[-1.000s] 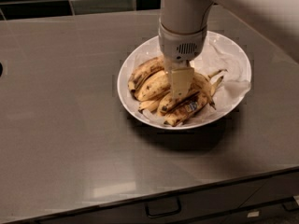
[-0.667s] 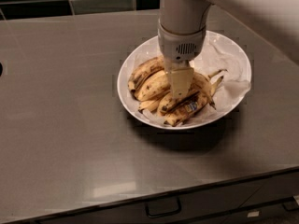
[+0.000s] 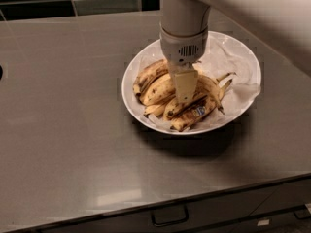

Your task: Pick banana from white bowl

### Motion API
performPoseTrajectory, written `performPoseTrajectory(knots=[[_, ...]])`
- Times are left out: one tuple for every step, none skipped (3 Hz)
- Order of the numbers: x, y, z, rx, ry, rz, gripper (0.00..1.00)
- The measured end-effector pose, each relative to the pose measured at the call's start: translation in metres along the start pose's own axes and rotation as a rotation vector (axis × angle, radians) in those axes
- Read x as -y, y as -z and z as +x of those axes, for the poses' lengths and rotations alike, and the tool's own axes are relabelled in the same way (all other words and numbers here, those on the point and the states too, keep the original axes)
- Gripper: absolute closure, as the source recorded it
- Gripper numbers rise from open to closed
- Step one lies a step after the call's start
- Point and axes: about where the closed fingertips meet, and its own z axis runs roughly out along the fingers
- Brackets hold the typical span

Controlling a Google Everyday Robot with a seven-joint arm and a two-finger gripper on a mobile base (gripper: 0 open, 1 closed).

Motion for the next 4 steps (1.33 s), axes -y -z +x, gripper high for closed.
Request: performPoseTrajectory(knots=[[0.0,0.0,0.0,0.0,0.0,0.0,0.87],[0.0001,0.0,-0.0001,0.0,0.0,0.0,1.0],[0.0001,0.0,-0.0001,0.0,0.0,0.0,1.0],[0.004,0.004,-0.0006,0.015,-0.006,0.035,1.0]])
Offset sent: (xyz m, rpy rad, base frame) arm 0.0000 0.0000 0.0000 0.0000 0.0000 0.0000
